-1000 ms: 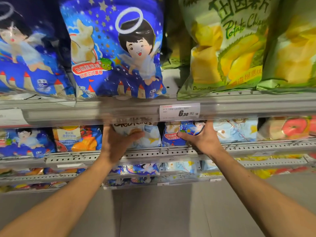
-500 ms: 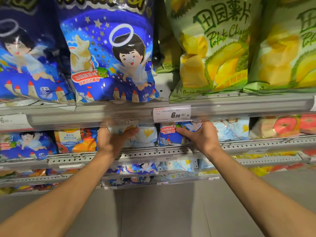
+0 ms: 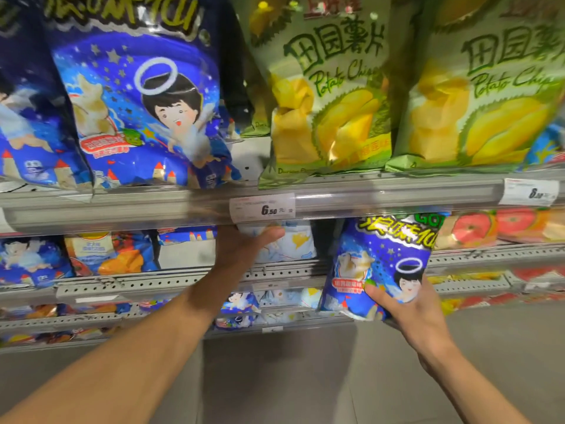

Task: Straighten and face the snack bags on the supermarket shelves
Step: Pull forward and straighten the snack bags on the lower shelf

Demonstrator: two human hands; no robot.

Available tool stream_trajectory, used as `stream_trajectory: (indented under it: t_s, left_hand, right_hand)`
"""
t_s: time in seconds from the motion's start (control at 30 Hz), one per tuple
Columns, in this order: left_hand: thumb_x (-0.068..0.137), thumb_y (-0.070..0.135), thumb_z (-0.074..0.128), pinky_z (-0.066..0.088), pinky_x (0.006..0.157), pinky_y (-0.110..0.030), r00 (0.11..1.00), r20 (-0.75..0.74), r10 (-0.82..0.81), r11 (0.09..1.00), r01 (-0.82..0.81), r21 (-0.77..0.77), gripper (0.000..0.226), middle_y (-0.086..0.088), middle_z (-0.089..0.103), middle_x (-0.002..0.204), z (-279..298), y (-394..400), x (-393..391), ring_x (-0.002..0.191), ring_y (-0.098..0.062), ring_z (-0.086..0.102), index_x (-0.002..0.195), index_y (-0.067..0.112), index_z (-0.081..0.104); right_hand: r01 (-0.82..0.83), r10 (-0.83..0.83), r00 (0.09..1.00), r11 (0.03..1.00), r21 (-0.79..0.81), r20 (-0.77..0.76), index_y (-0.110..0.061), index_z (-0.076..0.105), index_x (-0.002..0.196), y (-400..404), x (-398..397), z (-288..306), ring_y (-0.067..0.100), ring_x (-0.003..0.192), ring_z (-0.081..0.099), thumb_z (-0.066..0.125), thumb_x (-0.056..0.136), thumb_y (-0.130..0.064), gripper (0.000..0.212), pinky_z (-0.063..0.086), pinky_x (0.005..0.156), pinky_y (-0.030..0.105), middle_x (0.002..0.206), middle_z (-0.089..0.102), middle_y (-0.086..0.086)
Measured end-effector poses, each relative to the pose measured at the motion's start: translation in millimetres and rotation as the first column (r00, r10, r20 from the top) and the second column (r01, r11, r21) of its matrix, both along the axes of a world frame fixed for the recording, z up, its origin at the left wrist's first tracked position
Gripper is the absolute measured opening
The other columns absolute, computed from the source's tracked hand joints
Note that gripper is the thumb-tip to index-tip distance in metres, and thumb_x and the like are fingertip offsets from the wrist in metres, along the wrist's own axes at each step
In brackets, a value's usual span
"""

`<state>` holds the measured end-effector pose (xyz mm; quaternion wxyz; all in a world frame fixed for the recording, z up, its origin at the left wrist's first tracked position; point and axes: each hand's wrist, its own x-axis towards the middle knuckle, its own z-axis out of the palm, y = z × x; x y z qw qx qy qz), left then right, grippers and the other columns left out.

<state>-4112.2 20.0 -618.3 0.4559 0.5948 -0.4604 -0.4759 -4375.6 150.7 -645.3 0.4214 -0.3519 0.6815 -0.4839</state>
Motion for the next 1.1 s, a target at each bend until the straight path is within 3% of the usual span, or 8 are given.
stream_trajectory:
  t_s: [0.13, 0.3, 0.47, 0.57, 0.67, 0.8, 0.97, 1.1]
  left_hand:
    - [0.064, 0.017, 0.092, 0.048, 0.082, -0.01, 0.999, 0.055, 0.001, 1.0, 0.0, -0.017, 0.052, 0.016, 0.064, 0.101, -6, -2, -30, 0.091, 0.007, 0.063, 0.105, 0.025, 0.063]
    - [0.063, 0.026, 0.094, 0.044, 0.106, -0.034, 0.981, 0.192, 0.03, 1.0, -0.03, -0.003, 0.076, 0.0, 0.062, 0.125, -17, -13, -48, 0.116, -0.017, 0.057, 0.128, 0.01, 0.057]
    - [0.056, 0.036, 0.095, 0.047, 0.102, -0.044, 0.96, 0.268, -0.084, 0.992, 0.054, 0.118, 0.096, -0.011, 0.061, 0.129, -16, -9, -47, 0.117, -0.028, 0.059, 0.135, 0.01, 0.049]
    - [0.046, 0.039, 0.087, 0.051, 0.095, -0.05, 0.913, 0.327, -0.243, 0.968, 0.205, 0.147, 0.096, -0.016, 0.064, 0.121, -9, 8, -22, 0.111, -0.036, 0.062, 0.128, 0.008, 0.05]
    - [0.073, 0.017, 0.083, 0.045, 0.102, -0.043, 0.766, 0.614, -0.19, 0.977, 0.209, 0.041, 0.061, -0.017, 0.058, 0.127, -16, 40, 27, 0.118, -0.036, 0.053, 0.127, 0.009, 0.056]
    - [0.08, 0.015, 0.075, 0.033, 0.113, -0.032, 0.449, 0.879, -0.157, 0.953, 0.302, 0.016, 0.071, -0.011, 0.043, 0.141, -28, 77, 108, 0.131, -0.028, 0.04, 0.144, 0.008, 0.044]
    - [0.088, 0.032, 0.066, 0.024, 0.121, -0.037, 0.212, 0.942, -0.26, 0.931, 0.314, 0.186, 0.086, -0.011, 0.019, 0.156, -30, 98, 184, 0.143, -0.027, 0.023, 0.156, 0.011, 0.018]
    - [0.089, 0.037, 0.063, 0.012, 0.124, -0.045, 0.06, 0.962, -0.265, 0.916, 0.327, 0.232, 0.082, -0.018, 0.016, 0.158, -26, 92, 223, 0.147, -0.035, 0.018, 0.154, 0.005, 0.024]
  right_hand:
    - [-0.002, 0.002, 1.0, 1.0, 0.013, 0.011, -0.022, 0.062, 0.117, 18, -10, -4, 0.014, 0.092, 0.076, 0.089, 0.062, -0.029, 0.062, 0.06, 0.083, 0.041, 0.105, 0.079, -0.006]
    - [-0.036, 0.034, 0.998, 0.999, 0.03, 0.049, -0.017, 0.063, 0.119, 35, -12, -10, 0.006, 0.082, 0.074, 0.089, 0.063, -0.02, 0.062, 0.058, 0.068, 0.023, 0.102, 0.079, -0.003]
    - [-0.107, 0.104, 0.99, 0.994, 0.019, 0.091, -0.014, 0.059, 0.123, 43, 2, -6, 0.02, 0.103, 0.074, 0.09, 0.062, -0.012, 0.068, 0.059, 0.087, 0.031, 0.111, 0.077, 0.004]
    - [-0.17, 0.168, 0.98, 0.985, 0.01, 0.108, -0.018, 0.057, 0.121, 43, 23, 3, 0.01, 0.098, 0.074, 0.09, 0.063, -0.004, 0.068, 0.057, 0.082, 0.018, 0.104, 0.078, -0.008]
    - [-0.218, 0.216, 0.968, 0.976, 0.003, 0.131, -0.018, 0.056, 0.119, 39, 54, 7, 0.012, 0.094, 0.074, 0.089, 0.062, 0.002, 0.069, 0.054, 0.071, 0.014, 0.104, 0.078, -0.007]
    - [-0.256, 0.247, 0.953, 0.966, 0.029, 0.175, -0.008, 0.055, 0.121, 30, 104, 5, 0.019, 0.098, 0.075, 0.088, 0.063, 0.011, 0.07, 0.059, 0.072, 0.023, 0.106, 0.078, 0.003]
    - [-0.302, 0.298, 0.952, 0.952, 0.053, 0.071, -0.007, 0.055, 0.123, 4, 175, 3, 0.015, 0.104, 0.071, 0.092, 0.067, -0.002, 0.066, 0.057, 0.091, 0.029, 0.114, 0.074, 0.003]
    - [-0.297, 0.297, 0.955, 0.954, 0.032, 0.017, -0.011, 0.054, 0.127, -33, 221, 4, 0.018, 0.091, 0.068, 0.093, 0.069, -0.014, 0.069, 0.058, 0.074, 0.033, 0.117, 0.072, 0.003]
